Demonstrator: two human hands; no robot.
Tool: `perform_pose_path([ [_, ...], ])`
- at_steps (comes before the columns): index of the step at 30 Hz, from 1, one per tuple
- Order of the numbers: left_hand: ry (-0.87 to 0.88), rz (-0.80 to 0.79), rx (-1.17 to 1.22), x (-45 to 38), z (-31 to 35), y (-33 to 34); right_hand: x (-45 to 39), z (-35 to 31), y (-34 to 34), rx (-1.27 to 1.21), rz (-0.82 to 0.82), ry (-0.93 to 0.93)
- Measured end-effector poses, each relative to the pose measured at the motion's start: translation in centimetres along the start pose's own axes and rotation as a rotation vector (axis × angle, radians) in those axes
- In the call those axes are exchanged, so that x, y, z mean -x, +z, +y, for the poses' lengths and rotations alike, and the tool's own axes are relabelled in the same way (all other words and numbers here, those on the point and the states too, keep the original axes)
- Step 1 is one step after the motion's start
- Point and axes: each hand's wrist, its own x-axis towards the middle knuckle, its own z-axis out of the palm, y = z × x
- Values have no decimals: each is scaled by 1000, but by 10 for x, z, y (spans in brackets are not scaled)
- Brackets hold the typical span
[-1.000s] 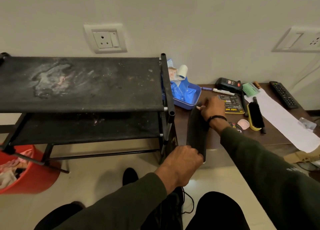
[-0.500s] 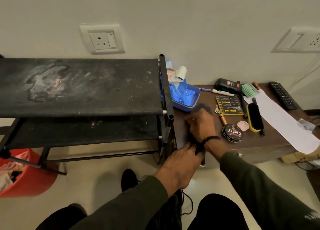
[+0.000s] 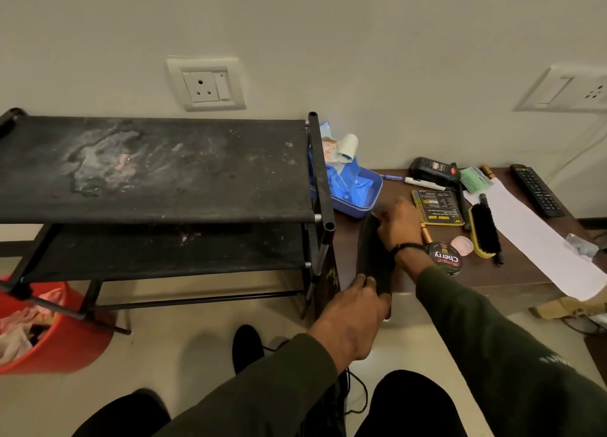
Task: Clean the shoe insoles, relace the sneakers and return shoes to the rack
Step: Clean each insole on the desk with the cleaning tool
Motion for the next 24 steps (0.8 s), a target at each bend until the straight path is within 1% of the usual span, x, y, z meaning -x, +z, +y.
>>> perform_pose_path([
  [2,1,34,-22,-3,1,2,29,-4,1,-32,-8,-100],
  [4,4,100,6,-5,-1,12,55,-8,-4,-55,-19,-135],
  [6,24,275,64,-3,-6,28,78,-13,-10,-95,-28,-167],
  [7,8,365,107,0,-7,38,90,-14,-13,-115,-38,-182],
  [10,-161,538,375,13,-4,61,129,-17,-17,-156,-54,-213],
  [12,-320,608,695,15,2,69,154,-18,-15,-188,-64,-232],
  [13,-403,601,852,15,5,71,165,-18,-14,-176,-92,-256],
  [14,-472,556,968,15,8,71,175,-17,-13,-144,-138,-278],
  [15,-518,476,1042,16,11,70,182,-15,-13,-114,-189,-287],
  [16,-549,399,1107,15,13,69,186,-13,-15,-108,-201,-278],
  [17,-569,369,1197,16,17,66,187,-11,-19,-146,-171,-235],
  [18,-592,374,1319,18,20,63,188,-8,-25,-219,-126,-161],
  [20,-664,416,1638,18,23,53,191,-4,-36,-442,-77,57],
  [21,-691,410,1781,17,25,47,192,-3,-41,-615,-85,180],
  [22,-709,403,1871,15,27,41,194,-6,-48,-809,-92,311],
  [24,-747,420,1916,15,31,29,196,-18,-64,-1178,-89,556],
])
